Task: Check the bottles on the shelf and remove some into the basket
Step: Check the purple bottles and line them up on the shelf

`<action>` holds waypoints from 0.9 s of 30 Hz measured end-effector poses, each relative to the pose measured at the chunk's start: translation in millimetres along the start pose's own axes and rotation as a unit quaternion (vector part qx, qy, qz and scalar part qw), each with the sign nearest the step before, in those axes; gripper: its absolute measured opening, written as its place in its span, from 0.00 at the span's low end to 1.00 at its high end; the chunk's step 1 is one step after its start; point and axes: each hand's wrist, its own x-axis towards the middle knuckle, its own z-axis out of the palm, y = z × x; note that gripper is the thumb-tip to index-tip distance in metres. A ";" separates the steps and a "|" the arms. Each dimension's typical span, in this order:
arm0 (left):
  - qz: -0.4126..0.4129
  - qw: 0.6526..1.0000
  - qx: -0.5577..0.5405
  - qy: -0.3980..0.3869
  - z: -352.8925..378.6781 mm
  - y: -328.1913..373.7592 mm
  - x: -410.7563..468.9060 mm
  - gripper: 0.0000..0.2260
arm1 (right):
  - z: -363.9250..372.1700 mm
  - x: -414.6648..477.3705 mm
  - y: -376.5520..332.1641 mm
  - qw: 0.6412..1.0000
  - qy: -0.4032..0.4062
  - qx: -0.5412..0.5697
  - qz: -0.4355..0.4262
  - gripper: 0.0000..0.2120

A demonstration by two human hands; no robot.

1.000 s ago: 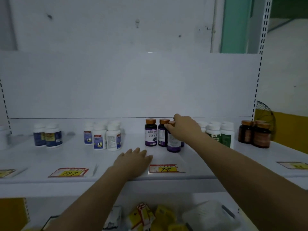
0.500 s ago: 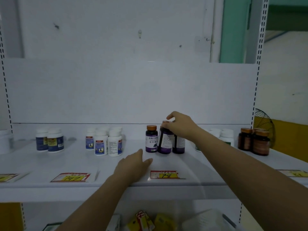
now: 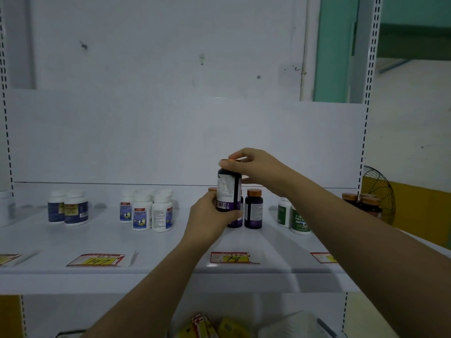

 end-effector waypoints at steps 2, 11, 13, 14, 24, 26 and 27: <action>0.005 1.000 0.021 0.020 4.4 2.5 -1.8 0.24 | 1.3 -0.6 -0.1 0.999 0.034 -0.023 0.000 0.21; -0.018 0.998 -0.022 -0.060 -4.6 15.9 -7.4 0.24 | -1.0 -11.1 -0.9 0.998 0.017 0.057 -0.021 0.13; -0.021 0.998 -0.033 -0.040 -5.9 14.7 -7.5 0.24 | -0.1 -11.5 -4.5 0.998 0.000 0.067 -0.017 0.16; -0.022 0.999 -0.030 -0.034 -6.4 14.0 -7.4 0.24 | 0.2 -11.4 -6.5 0.999 -0.003 0.049 -0.015 0.18; 0.008 0.935 0.340 -0.103 -26.3 -0.7 -0.6 0.27 | 23.2 -7.7 -17.2 0.979 0.040 -0.196 -0.044 0.18; -0.014 0.891 0.440 -0.109 -37.7 -2.7 2.4 0.30 | 29.1 -5.6 -20.2 0.976 0.032 -0.209 -0.047 0.19; -0.029 0.879 0.462 -0.112 -43.1 -2.7 3.0 0.31 | 31.7 -4.1 -21.7 0.975 0.033 -0.213 -0.047 0.19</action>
